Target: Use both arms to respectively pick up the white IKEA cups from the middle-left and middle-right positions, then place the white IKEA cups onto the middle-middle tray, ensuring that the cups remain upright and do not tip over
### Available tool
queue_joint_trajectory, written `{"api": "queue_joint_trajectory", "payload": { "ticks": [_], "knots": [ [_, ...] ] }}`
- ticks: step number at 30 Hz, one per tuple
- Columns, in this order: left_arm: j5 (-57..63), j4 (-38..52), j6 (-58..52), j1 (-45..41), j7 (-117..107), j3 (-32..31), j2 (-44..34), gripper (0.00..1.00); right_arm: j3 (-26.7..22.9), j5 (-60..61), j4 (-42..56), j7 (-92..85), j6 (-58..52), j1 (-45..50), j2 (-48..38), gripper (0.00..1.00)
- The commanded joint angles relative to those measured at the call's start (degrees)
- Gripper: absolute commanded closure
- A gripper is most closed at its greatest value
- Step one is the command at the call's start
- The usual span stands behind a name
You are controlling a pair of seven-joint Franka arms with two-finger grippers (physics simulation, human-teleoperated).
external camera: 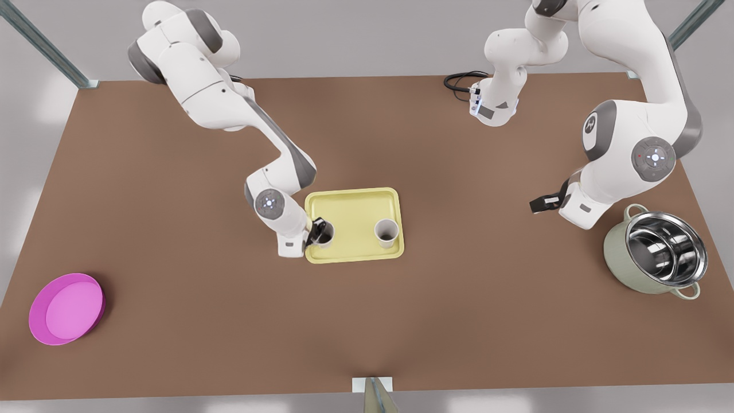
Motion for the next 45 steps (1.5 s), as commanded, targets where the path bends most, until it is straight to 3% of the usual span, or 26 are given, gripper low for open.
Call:
{"api": "queue_joint_trajectory", "payload": {
  "ticks": [1,8,9,10,11,24,28,32,35,38,39,45],
  "knots": [
    [-0.1,0.0,0.9,0.0,12.9,0.0,0.4,0.0,0.0,-0.2,0.0,18.4,3.1,0.5,0.6,0.79],
    [-0.6,-0.1,0.9,-0.1,12.8,0.0,0.6,0.0,0.0,-0.2,-0.7,19.4,3.7,0.4,2.9,0.79],
    [-0.6,-0.1,0.9,-0.1,12.7,-0.1,0.6,0.0,0.0,-0.1,-0.7,19.4,3.6,0.4,2.9,0.75],
    [-0.6,-0.1,0.9,-0.1,12.7,-0.2,0.6,0.0,0.0,-0.2,-0.7,19.4,3.7,0.3,2.9,0.26],
    [-0.6,0.0,0.9,-0.2,12.7,-0.2,0.6,0.0,0.0,-0.2,-0.6,19.3,3.9,0.2,2.9,0.0],
    [-0.7,-0.1,1.0,0.1,12.7,-0.2,0.8,0.0,-0.3,-0.6,0.0,18.0,2.5,-1.9,1.7,0.0],
    [-0.7,-0.1,1.1,0.4,12.7,-0.2,1.1,0.0,-0.4,-0.7,2.8,13.6,-8.2,-6.8,-1.8,0.0],
    [-0.7,-0.1,1.0,0.3,12.7,-0.2,1.1,0.0,-2.2,-2.8,2.8,8.7,-16.1,-22.2,0.3,0.0],
    [-0.7,-0.1,0.8,0.3,12.6,-0.2,1.1,0.0,-2.9,-11.2,3.5,17.4,-31.0,-24.6,-13.4,0.0],
    [-0.7,-0.1,0.8,0.3,12.6,-0.2,1.1,0.0,-3.1,-6.7,21.5,14.8,-53.6,-25.7,-16.8,0.0],
    [-0.7,-0.1,0.9,0.3,12.6,-0.2,1.1,0.0,-3.1,-6.6,23.5,14.8,-56.4,-25.7,-16.9,0.0],
    [-0.7,-0.1,0.9,0.3,12.6,-0.2,1.1,0.0,-3.2,-5.1,18.4,12.0,-53.9,-27.4,-20.2,0.0]
  ]
}}
